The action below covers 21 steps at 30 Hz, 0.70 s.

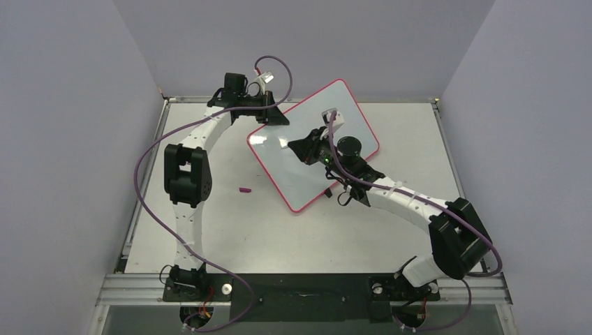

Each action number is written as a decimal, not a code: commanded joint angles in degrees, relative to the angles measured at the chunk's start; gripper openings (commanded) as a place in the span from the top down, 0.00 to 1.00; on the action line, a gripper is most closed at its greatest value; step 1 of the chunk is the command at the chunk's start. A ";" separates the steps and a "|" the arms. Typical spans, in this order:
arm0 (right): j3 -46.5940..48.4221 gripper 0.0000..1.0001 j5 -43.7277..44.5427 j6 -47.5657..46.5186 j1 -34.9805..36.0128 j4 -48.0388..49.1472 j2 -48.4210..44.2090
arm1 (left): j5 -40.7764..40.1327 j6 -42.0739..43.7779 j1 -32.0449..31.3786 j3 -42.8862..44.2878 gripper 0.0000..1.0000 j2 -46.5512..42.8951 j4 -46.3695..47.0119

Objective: Write a sentence on the whiteboard

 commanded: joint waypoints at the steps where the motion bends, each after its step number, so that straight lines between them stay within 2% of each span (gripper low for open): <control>1: 6.23 1.00 -1.01 0.24 1.57 8.97 3.96 | -4.02 5.29 -2.20 -1.62 1.00 -0.47 1.06; 10: 14.21 1.00 0.11 -0.11 3.63 8.07 11.23 | -4.24 4.15 -2.11 -3.20 1.00 -1.12 2.99; 21: 16.60 1.00 7.35 -4.10 5.87 2.47 14.52 | -4.15 3.58 -1.94 -4.10 1.00 -1.70 3.86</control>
